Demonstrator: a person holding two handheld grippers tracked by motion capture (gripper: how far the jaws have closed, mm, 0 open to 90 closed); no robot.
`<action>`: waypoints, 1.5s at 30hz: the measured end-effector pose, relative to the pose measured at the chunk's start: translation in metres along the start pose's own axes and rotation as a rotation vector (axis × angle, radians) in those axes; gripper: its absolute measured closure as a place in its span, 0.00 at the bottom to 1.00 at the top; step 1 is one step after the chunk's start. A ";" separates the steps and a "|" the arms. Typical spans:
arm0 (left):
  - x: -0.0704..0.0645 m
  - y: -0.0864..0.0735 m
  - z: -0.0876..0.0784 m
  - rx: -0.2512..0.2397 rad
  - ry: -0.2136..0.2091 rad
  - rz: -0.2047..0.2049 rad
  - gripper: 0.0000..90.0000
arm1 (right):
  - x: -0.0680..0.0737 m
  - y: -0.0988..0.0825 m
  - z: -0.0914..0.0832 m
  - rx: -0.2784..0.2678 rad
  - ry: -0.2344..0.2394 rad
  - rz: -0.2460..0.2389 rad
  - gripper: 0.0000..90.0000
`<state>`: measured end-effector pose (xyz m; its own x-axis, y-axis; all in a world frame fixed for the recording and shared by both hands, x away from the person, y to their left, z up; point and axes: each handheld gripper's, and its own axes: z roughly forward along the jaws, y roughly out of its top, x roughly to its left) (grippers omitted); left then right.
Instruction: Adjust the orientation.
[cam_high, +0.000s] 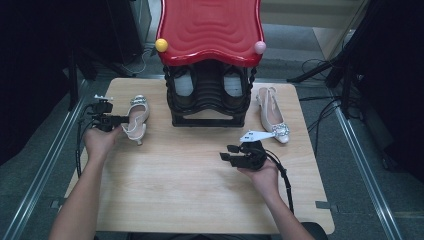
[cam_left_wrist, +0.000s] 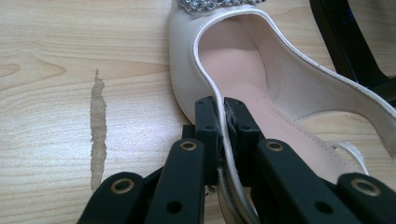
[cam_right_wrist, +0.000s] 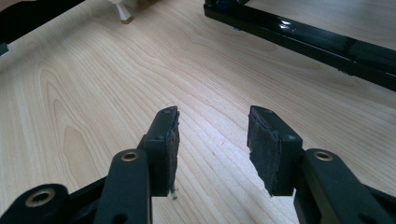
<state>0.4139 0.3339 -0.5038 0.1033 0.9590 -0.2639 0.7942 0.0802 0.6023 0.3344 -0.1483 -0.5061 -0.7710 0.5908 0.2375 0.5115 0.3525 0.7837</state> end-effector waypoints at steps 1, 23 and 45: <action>0.000 0.000 -0.001 -0.004 -0.002 -0.005 0.95 | 0.000 0.000 0.000 0.000 0.001 0.000 0.61; -0.014 -0.029 -0.041 -0.052 -0.165 -0.023 0.96 | -0.002 0.003 0.004 0.003 0.008 -0.009 0.61; -0.063 -0.072 -0.078 -0.045 -0.314 0.059 0.96 | -0.006 0.008 0.008 -0.015 0.025 -0.007 0.62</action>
<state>0.3030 0.2892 -0.4719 0.3338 0.8320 -0.4431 0.7548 0.0457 0.6543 0.3464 -0.1432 -0.5057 -0.7839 0.5702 0.2458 0.5003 0.3456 0.7939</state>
